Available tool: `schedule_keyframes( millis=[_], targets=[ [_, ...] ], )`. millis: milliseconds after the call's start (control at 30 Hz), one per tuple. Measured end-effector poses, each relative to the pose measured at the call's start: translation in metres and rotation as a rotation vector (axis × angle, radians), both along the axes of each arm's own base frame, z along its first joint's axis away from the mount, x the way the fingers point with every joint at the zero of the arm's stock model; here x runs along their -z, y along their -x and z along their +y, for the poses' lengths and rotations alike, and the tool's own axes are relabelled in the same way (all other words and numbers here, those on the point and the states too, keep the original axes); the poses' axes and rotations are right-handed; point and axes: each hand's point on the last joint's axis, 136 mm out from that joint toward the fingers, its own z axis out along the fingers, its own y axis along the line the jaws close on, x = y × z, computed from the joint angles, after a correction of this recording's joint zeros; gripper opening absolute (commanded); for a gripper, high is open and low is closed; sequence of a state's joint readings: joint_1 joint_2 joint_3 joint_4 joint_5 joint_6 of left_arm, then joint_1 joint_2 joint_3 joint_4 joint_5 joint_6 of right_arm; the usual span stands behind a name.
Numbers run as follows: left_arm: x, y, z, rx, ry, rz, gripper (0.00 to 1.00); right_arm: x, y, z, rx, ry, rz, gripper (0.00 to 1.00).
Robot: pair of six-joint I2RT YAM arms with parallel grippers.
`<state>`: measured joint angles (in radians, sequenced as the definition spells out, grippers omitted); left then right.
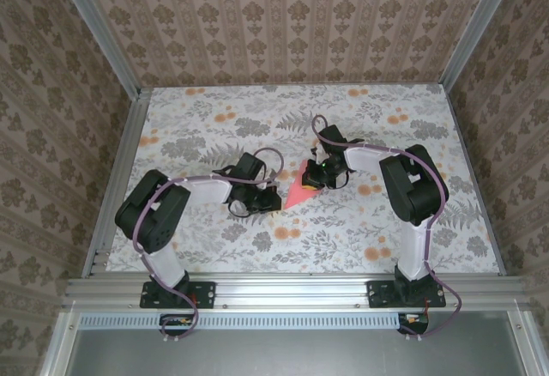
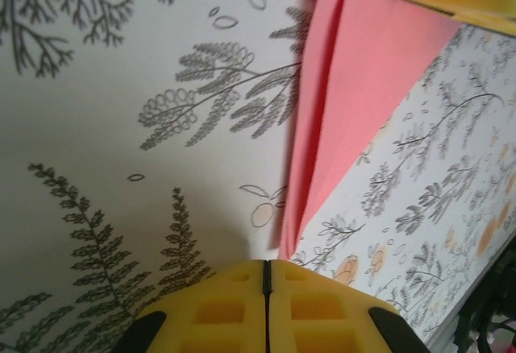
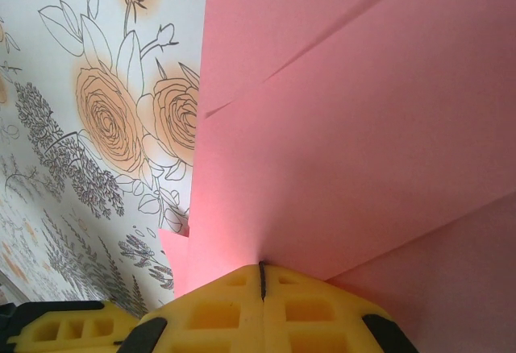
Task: Fold a paper plane with a square sheet of paper (pick it up from the middle)
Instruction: Fourth fold the wing at the center of the table.
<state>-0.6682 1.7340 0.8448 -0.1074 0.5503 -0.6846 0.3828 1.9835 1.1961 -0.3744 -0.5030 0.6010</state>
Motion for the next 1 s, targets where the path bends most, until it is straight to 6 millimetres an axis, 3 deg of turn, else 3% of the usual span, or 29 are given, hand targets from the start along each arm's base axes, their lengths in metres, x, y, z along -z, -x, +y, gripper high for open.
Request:
schedule_keyframes(
  millis=[133, 333, 500, 667, 933, 1000],
  targets=[
    [-0.017, -0.016, -0.013, -0.017, 0.055, -0.047, 0.08, 0.0, 0.0, 0.0, 0.0, 0.0, 0.0, 0.03],
    [-0.044, -0.046, -0.048, -0.003, 0.122, -0.122, 0.07, 0.0, 0.0, 0.0, 0.0, -0.001, 0.001, 0.03],
    [-0.029, -0.053, -0.065, 0.018, 0.109, -0.097, 0.07, 0.001, 0.0, 0.0, -0.001, 0.0, 0.001, 0.03],
    [-0.029, -0.057, -0.069, 0.022, 0.101, -0.079, 0.06, 0.001, -0.003, -0.003, 0.009, 0.001, -0.002, 0.03],
    [-0.024, -0.056, -0.066, 0.016, 0.095, -0.087, 0.05, 0.001, -0.004, -0.004, 0.013, 0.002, -0.002, 0.02],
    [-0.015, -0.051, -0.06, 0.009, 0.069, -0.074, 0.05, 0.001, -0.004, -0.004, 0.016, 0.001, -0.001, 0.02]
  ],
)
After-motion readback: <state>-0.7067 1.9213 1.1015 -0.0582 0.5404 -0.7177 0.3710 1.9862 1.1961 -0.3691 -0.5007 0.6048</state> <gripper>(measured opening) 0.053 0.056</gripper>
